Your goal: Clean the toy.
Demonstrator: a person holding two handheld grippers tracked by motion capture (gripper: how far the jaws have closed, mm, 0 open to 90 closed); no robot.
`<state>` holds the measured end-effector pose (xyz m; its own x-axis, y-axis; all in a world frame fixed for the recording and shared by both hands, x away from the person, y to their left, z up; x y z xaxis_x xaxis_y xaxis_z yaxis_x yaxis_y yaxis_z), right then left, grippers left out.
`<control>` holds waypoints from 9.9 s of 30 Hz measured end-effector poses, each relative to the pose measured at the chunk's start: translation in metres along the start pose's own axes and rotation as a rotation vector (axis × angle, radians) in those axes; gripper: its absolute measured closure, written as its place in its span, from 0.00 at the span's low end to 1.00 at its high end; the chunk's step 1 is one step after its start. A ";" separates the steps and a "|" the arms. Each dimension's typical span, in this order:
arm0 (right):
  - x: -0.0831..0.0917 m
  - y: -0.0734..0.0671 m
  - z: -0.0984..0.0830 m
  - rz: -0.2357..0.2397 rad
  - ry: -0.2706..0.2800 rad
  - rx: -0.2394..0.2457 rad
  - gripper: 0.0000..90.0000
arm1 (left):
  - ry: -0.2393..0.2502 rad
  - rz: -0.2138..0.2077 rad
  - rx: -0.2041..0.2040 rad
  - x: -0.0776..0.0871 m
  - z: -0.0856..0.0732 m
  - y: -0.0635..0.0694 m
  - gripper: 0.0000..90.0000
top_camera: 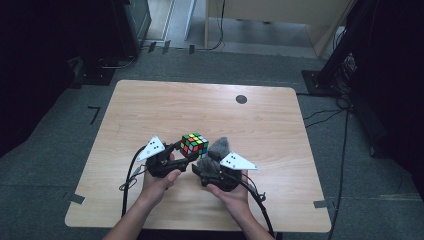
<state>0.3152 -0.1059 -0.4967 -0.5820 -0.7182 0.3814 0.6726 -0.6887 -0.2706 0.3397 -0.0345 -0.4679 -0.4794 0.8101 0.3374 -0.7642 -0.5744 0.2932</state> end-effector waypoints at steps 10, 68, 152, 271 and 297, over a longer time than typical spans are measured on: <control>-0.005 -0.007 0.004 -0.013 0.048 -0.021 0.27 | 0.009 -0.016 0.049 -0.004 -0.001 0.003 0.38; -0.002 0.010 0.005 -0.129 0.066 0.061 0.38 | -0.071 -0.134 0.210 -0.016 -0.008 0.009 0.35; 0.019 0.024 0.007 0.115 -0.182 -0.130 0.38 | -0.093 0.219 -0.653 -0.024 -0.038 0.004 0.30; 0.056 0.034 0.035 -0.030 0.013 0.033 0.80 | -0.103 -0.044 -0.439 0.004 -0.029 0.013 0.38; 0.059 0.021 0.041 -0.010 0.066 0.034 0.80 | -0.093 -0.039 -0.435 0.006 -0.025 0.014 0.38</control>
<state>0.3138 -0.1592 -0.4441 -0.6170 -0.7168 0.3248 0.6811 -0.6931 -0.2359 0.3157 -0.0348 -0.4840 -0.4212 0.8047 0.4184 -0.9008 -0.4248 -0.0897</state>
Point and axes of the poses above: each handheld gripper's, and its own axes: x roughly backward along the jaws, z roughly out of its top, y roughly to its right, the point moved 10 cm from there along -x, roughly forward along the jaws, and after that the axes turned 9 degrees about -y, right-handed, at the moved point
